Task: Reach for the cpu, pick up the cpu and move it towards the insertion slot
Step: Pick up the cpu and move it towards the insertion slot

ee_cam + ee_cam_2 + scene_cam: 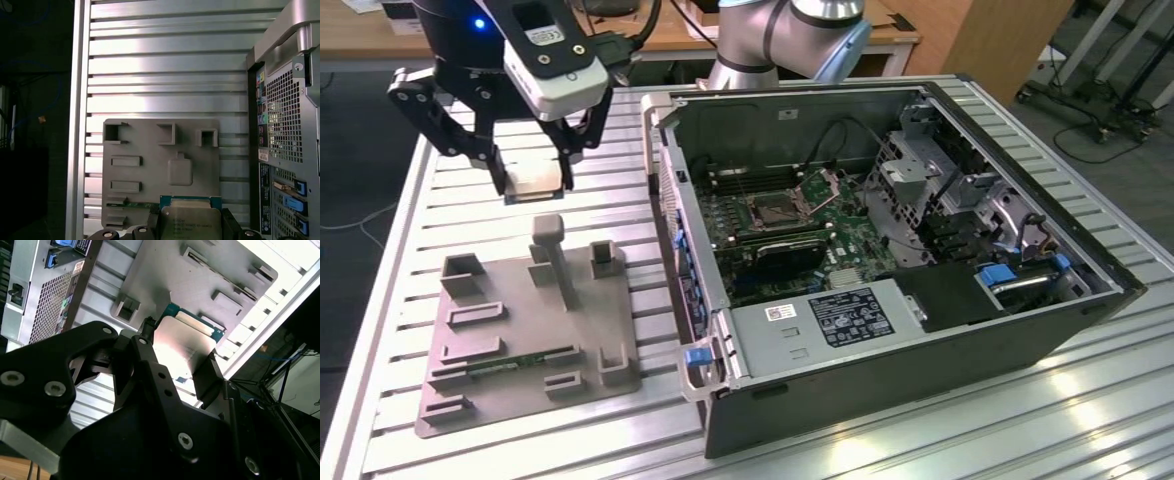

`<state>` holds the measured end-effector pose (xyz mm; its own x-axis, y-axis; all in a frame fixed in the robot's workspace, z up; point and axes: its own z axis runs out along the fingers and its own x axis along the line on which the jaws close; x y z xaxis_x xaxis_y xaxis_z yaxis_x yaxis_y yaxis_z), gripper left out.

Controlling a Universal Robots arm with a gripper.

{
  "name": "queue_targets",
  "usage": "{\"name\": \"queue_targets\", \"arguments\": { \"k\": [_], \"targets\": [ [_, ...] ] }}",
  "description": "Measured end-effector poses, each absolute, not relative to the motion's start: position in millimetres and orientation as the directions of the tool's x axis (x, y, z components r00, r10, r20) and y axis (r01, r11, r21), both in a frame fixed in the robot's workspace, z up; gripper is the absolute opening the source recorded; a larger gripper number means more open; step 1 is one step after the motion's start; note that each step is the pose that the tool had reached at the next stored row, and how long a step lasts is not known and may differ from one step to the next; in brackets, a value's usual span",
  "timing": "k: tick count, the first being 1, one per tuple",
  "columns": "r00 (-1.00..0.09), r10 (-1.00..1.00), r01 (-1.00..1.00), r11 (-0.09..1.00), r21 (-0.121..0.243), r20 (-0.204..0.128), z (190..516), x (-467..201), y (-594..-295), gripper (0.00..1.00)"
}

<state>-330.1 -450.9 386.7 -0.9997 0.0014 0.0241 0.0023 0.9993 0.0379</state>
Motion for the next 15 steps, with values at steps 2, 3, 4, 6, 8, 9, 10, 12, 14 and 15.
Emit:
{"name": "queue_targets", "arguments": {
  "k": [2, 3, 4, 6, 8, 9, 10, 12, 14, 15],
  "targets": [
    [-1.0, 0.001, 0.002, 0.999, 0.038, 0.024, 386.6, -329.0, -450.9, 0.55],
    [-1.0, 0.002, 0.002, 0.999, 0.038, 0.024, 386.6, -328.9, -450.9, 0.55],
    [-1.0, 0.002, 0.002, 0.999, 0.038, 0.024, 386.6, -328.7, -450.9, 0.55],
    [-1.0, 0.001, 0.002, 0.999, 0.038, 0.024, 386.7, -328.2, -450.9, 0.55],
    [-1.0, 0.001, 0.002, 0.999, 0.038, 0.024, 386.6, -327.5, -450.9, 0.55],
    [-1.0, 0.001, 0.002, 0.999, 0.038, 0.024, 386.6, -327.2, -450.9, 0.55],
    [-1.0, 0.001, 0.002, 0.999, 0.038, 0.024, 386.7, -327.0, -450.9, 0.55],
    [-1.0, 0.001, 0.002, 0.999, 0.038, 0.024, 386.7, -326.4, -450.9, 0.55],
    [-1.0, 0.001, 0.002, 0.999, 0.038, 0.024, 386.6, -326.0, -450.9, 0.55],
    [-1.0, 0.001, 0.002, 0.999, 0.038, 0.024, 386.7, -325.8, -450.9, 0.55]
  ]
}}
